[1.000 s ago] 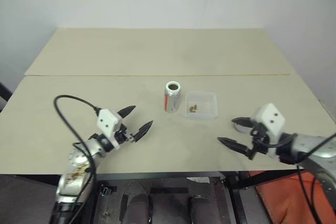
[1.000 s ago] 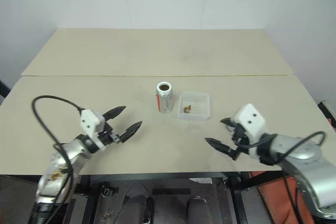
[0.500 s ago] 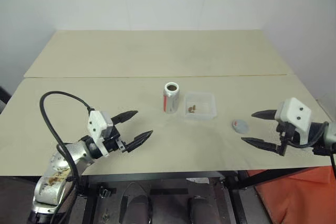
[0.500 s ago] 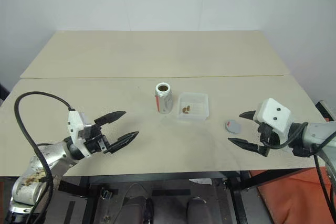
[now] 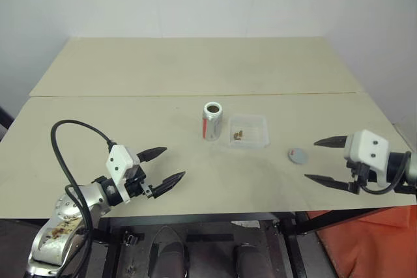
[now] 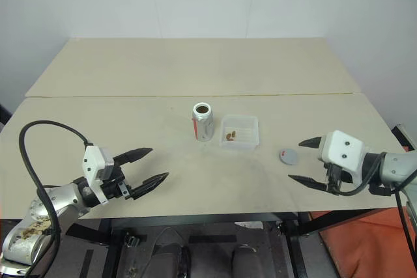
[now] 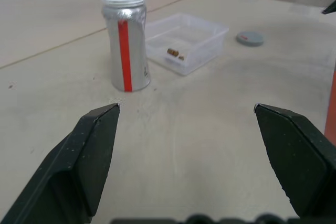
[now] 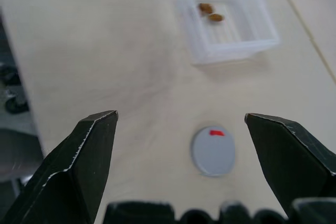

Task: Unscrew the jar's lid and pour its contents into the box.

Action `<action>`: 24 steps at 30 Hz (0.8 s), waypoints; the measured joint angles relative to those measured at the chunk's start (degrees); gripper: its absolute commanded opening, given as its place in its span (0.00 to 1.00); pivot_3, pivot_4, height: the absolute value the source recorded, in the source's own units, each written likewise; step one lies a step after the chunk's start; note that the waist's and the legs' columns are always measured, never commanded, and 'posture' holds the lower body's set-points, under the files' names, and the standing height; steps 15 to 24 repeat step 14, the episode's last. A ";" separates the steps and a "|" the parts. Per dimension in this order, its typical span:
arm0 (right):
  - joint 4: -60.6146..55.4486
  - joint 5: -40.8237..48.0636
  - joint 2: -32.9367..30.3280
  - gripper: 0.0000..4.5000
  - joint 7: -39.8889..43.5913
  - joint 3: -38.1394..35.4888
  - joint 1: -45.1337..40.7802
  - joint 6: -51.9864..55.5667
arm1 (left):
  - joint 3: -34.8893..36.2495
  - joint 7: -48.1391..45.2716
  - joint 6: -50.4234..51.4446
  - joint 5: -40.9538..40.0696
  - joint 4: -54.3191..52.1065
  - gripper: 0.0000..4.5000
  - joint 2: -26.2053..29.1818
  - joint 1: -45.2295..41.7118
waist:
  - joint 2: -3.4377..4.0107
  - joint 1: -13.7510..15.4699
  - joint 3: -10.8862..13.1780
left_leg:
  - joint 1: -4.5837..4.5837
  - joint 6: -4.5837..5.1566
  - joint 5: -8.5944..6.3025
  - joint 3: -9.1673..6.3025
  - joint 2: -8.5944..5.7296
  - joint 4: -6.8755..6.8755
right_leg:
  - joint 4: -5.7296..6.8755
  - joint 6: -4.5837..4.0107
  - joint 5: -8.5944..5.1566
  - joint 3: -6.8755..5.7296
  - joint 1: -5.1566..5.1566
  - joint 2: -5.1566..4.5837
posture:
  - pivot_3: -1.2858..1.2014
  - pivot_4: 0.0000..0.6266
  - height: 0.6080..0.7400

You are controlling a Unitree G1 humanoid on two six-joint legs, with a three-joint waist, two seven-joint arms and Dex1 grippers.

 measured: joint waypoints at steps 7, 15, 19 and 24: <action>4.04 0.67 -2.08 1.00 6.47 -1.35 -2.07 -7.45 | 6.34 -0.89 3.67 -3.89 -4.99 0.99 4.68 1.81 | 0.01 -0.02 0.01 | 0.09 0.00 0.00 0.04 0.02 -0.07 | -0.01 -0.05 -0.03 0.02 0.01 -0.01 | 0.52 0.24 1.00; 8.43 1.76 -4.68 1.00 13.02 -2.93 -5.11 -14.28 | 11.83 -4.18 6.13 -6.65 -4.99 0.99 9.54 3.36 | 0.02 -0.03 0.02 | 0.22 -0.01 0.00 0.19 0.03 -0.19 | -0.01 -0.12 -0.07 0.07 0.01 -0.02 | 0.52 0.24 1.00; 8.43 1.76 -4.68 1.00 13.02 -2.93 -5.11 -14.28 | 11.83 -4.18 6.13 -6.65 -4.99 0.99 9.54 3.36 | 0.02 -0.03 0.02 | 0.22 -0.01 0.00 0.19 0.03 -0.19 | -0.01 -0.12 -0.07 0.07 0.01 -0.02 | 0.52 0.24 1.00; 8.43 1.76 -4.68 1.00 13.02 -2.93 -5.11 -14.28 | 11.83 -4.18 6.13 -6.65 -4.99 0.99 9.54 3.36 | 0.02 -0.03 0.02 | 0.22 -0.01 0.00 0.19 0.03 -0.19 | -0.01 -0.12 -0.07 0.07 0.01 -0.02 | 0.52 0.24 1.00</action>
